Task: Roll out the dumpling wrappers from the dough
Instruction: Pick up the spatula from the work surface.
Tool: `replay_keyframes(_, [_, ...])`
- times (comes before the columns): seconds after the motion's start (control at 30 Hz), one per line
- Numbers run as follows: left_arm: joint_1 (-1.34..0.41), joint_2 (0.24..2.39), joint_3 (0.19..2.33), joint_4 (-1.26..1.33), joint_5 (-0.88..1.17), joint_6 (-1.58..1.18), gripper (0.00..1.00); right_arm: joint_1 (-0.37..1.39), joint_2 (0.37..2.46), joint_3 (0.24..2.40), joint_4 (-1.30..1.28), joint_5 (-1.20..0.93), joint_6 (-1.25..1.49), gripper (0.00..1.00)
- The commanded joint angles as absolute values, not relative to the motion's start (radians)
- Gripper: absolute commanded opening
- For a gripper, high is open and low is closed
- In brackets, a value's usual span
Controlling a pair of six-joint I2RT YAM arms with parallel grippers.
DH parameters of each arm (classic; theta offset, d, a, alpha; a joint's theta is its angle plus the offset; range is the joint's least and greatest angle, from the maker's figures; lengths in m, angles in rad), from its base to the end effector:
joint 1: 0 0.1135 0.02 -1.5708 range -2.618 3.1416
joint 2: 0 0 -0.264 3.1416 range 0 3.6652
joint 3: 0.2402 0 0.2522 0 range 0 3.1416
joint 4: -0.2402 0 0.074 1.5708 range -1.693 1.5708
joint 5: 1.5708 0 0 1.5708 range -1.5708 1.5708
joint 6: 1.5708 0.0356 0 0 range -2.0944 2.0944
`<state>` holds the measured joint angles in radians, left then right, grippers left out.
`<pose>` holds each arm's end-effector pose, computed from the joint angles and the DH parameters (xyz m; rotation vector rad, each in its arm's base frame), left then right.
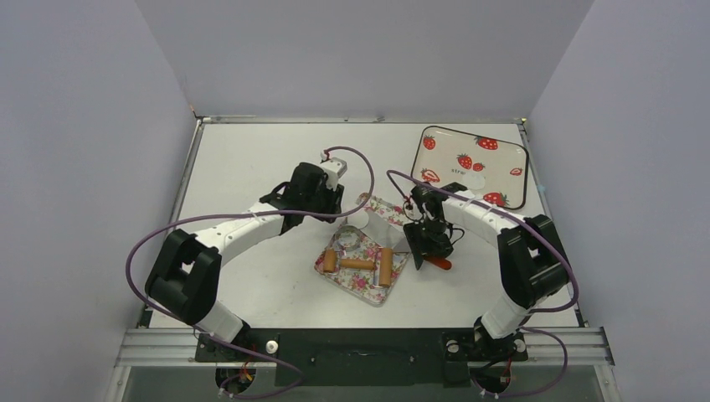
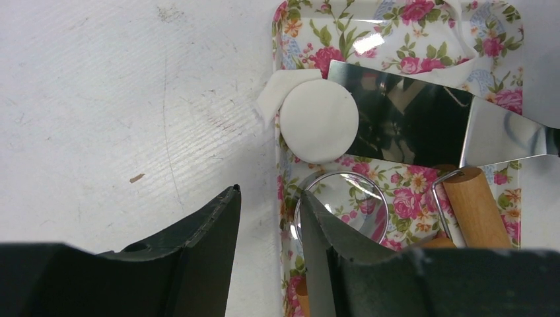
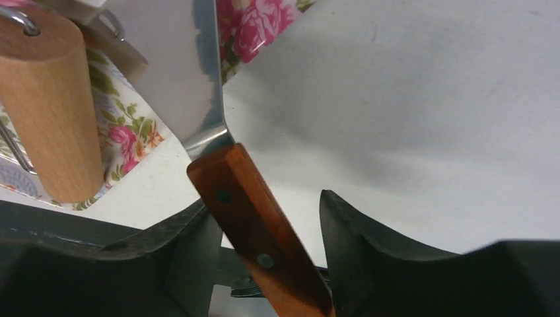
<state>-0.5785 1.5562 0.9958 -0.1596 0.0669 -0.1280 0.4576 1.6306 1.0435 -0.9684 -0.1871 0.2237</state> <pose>0.2816 -0.1867 0.2259 0.5545 2.2618 -0.4381 0.2434 0.1273 0.1823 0.3617 -3.0595 -0.2803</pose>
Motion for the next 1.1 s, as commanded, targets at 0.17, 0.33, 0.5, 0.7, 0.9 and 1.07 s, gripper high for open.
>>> replay_keyframes(0.17, [-0.537, 1.593, 1.067, -0.093, 0.09, -0.145, 0.36, 0.45, 1.604, 1.119, -0.953, -0.261, 0.236, 0.13])
replay_keyframes(0.33, [-0.535, 1.604, 1.065, -0.083, 0.111, -0.157, 0.36, 0.468, 1.618, 1.164, -0.957, -0.286, 0.242, 0.12])
replay_keyframes(0.5, [-0.535, 1.601, 1.064, -0.073, 0.107, -0.152, 0.36, 0.48, 1.602, 1.162, -0.976, -0.302, 0.242, 0.02])
replay_keyframes(0.7, [-0.527, 1.63, 1.074, -0.028, 0.103, -0.146, 0.36, 0.486, 1.633, 1.15, -0.963, -0.402, 0.197, 0.0])
replay_keyframes(0.9, [-0.517, 1.684, 1.117, -0.015, 0.156, -0.145, 0.37, 0.5, 1.659, 1.157, -0.916, -0.411, 0.205, 0.0])
replay_keyframes(1.07, [-0.517, 1.708, 1.116, 0.032, 0.212, -0.184, 0.42, 0.502, 1.671, 1.15, -0.876, -0.449, 0.205, 0.0])
